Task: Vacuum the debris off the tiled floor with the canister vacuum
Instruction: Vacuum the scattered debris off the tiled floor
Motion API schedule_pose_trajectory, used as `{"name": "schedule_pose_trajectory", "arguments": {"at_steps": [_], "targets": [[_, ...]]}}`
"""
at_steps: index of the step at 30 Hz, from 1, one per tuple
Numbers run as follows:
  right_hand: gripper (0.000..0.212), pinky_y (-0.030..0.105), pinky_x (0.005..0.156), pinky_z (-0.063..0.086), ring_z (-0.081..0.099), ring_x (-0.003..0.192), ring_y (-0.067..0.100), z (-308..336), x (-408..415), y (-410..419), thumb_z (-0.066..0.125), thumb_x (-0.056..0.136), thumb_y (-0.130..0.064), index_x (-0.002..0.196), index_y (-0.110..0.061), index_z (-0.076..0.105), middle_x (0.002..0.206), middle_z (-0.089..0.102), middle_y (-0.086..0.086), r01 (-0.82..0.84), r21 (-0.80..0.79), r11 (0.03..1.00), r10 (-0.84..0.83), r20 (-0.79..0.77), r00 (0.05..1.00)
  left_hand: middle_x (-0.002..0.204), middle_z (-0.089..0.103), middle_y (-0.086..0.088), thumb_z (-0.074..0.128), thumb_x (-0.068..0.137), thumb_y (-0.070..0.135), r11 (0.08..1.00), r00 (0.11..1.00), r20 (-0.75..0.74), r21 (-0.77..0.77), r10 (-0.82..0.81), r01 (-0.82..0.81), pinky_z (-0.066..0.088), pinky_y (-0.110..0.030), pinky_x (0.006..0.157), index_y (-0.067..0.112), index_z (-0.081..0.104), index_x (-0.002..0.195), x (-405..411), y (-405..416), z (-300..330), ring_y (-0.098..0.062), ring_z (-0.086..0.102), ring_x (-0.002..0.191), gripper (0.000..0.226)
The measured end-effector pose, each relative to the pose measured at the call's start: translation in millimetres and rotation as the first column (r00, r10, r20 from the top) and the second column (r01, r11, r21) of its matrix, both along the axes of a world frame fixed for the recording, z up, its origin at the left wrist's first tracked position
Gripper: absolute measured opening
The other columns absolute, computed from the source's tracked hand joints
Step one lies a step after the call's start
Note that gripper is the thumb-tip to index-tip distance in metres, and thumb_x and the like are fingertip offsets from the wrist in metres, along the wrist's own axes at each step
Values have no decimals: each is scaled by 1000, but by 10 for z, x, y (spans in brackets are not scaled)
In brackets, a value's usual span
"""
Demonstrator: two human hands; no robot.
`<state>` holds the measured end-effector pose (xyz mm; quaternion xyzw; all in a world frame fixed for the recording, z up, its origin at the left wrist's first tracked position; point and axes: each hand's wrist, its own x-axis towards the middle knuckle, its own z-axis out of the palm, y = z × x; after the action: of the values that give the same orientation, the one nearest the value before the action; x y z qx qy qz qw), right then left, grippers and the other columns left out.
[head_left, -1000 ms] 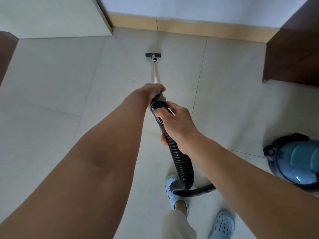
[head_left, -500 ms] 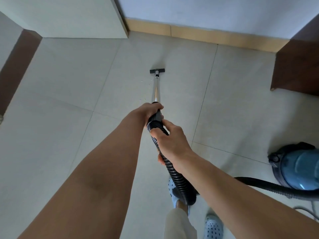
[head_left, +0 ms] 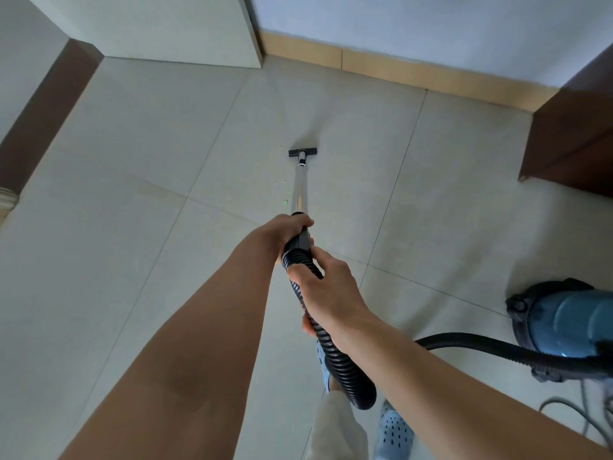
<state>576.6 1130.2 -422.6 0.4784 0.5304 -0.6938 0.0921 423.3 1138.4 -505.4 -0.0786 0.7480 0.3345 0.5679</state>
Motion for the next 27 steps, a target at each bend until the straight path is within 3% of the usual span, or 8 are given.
{"name": "schedule_pose_trajectory", "arguments": {"at_steps": [8,12,17,27], "targets": [[18,34,57,45,52,37,23,-18,-322,116,55,88,-30,104,-37,61,67,50,-3,36,12,999,-36,-18,999,74,61,-12,59,94,18,998,997,-47,-13,-67,66,52,-34,57,1,53,108,-321,163,57,-22,59,59,23],[18,35,57,45,51,37,23,-51,-615,220,55,89,-27,105,-31,62,67,50,-2,38,19,999,-38,-32,999,74,62,-11,59,93,20,996,993,-77,-12,-86,85,54,-36,68,1,55,101,-614,263,44,-23,60,62,21],[17,35,60,47,53,37,22,-73,-874,230,54,90,-28,104,-36,59,69,52,-1,-23,27,999,24,-36,999,73,63,-11,61,92,21,999,997,-67,-10,-50,49,53,-42,88,1,57,84,-873,215,-1,-24,59,64,22],[20,36,58,48,54,38,23,19,-550,38,56,90,-29,109,-33,61,71,54,1,-81,35,996,80,11,997,72,60,-10,59,93,21,1000,999,-30,7,16,-16,52,-38,76,1,55,86,-515,-105,68,-23,58,61,21]]}}
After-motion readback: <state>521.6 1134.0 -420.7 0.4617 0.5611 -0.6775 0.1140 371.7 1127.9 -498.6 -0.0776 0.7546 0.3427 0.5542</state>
